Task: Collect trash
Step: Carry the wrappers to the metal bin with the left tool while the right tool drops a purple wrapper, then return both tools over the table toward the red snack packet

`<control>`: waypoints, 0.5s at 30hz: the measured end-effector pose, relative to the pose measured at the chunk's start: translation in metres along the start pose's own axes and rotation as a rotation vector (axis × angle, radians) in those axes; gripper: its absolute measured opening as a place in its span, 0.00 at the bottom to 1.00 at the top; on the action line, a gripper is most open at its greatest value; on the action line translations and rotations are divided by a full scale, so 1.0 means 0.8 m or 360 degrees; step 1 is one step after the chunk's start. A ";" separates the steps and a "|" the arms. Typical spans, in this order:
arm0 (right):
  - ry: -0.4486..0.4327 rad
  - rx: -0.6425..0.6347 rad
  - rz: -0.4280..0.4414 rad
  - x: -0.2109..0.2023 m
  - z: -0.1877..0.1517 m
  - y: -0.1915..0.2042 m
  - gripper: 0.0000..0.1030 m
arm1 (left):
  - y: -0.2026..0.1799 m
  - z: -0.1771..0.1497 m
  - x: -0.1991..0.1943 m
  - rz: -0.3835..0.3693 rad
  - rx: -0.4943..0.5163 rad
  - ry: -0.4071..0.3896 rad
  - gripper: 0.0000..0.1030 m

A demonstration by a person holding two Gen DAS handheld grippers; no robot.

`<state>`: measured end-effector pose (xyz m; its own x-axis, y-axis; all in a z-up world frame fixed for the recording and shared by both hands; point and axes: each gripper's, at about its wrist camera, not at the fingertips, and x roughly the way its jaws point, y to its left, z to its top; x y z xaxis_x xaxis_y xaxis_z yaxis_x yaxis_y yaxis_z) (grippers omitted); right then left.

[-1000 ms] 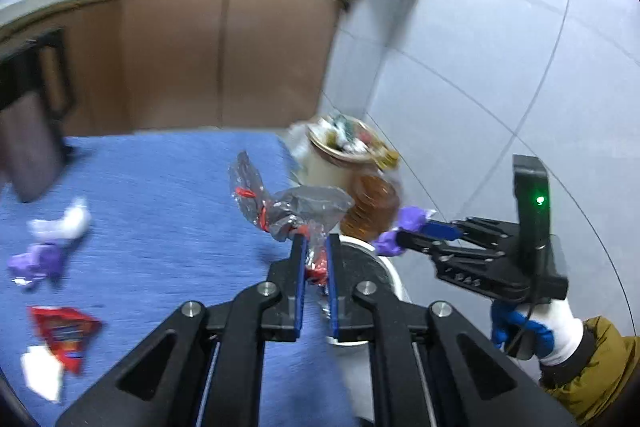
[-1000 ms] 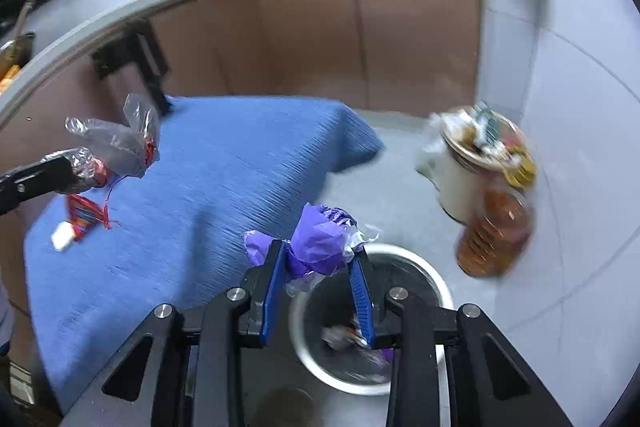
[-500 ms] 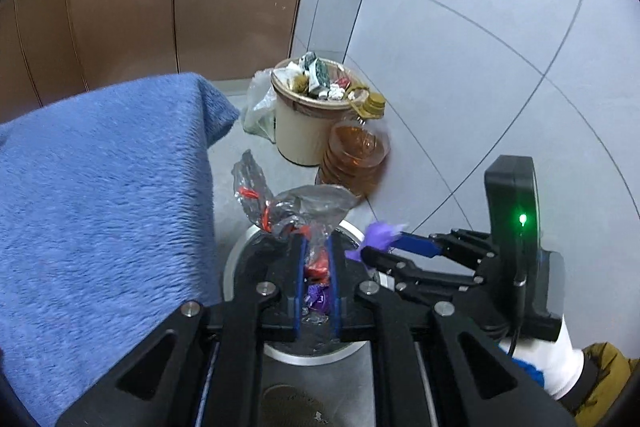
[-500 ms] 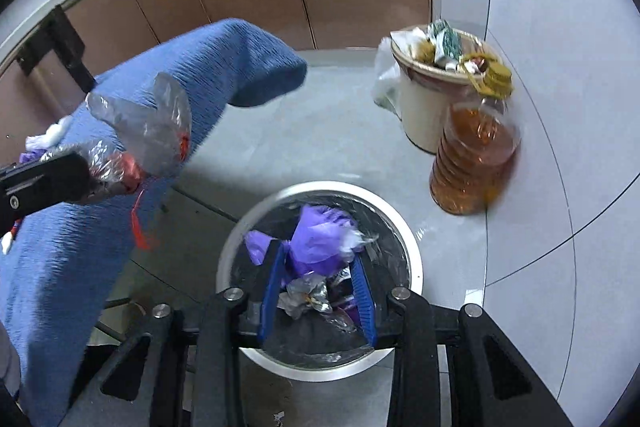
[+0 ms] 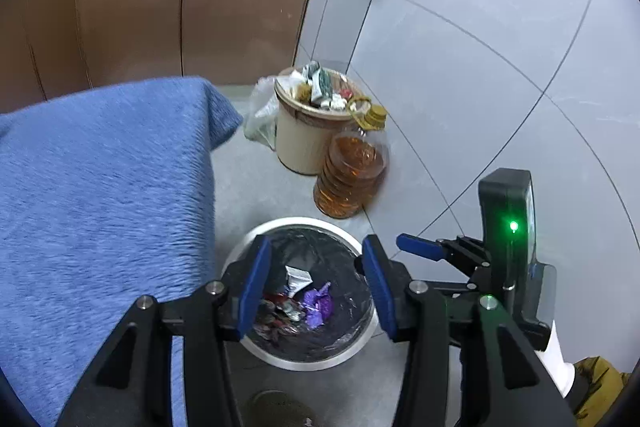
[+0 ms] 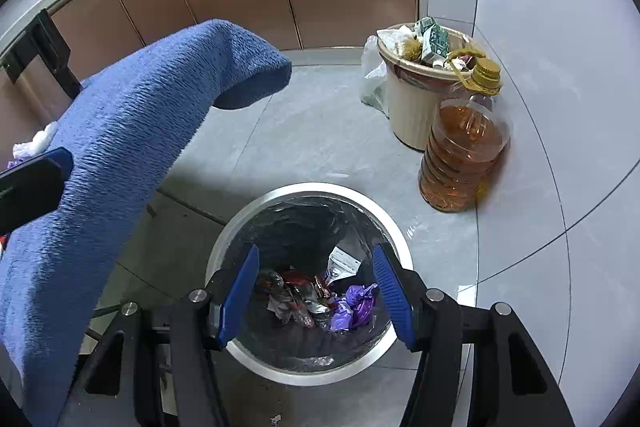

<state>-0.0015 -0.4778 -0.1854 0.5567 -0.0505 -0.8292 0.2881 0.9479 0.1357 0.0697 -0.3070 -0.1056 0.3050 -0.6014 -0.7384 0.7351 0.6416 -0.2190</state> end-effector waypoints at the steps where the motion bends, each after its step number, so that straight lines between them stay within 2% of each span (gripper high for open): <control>1: -0.0015 -0.0004 0.0003 -0.008 -0.001 0.004 0.55 | 0.000 -0.002 -0.009 0.0010 0.0005 -0.0017 0.44; 8: -0.0125 -0.0063 0.0046 -0.059 0.003 0.042 0.57 | 0.019 -0.022 -0.078 0.0098 -0.0006 -0.0132 0.44; 15: -0.0232 -0.0200 0.0155 -0.108 0.009 0.113 0.58 | 0.058 -0.046 -0.150 0.0211 -0.0070 -0.0253 0.44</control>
<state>-0.0178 -0.3898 -0.0979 0.6864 0.0070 -0.7272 0.1332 0.9818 0.1353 0.0452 -0.1877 -0.0504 0.4916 -0.5758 -0.6533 0.6562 0.7381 -0.1567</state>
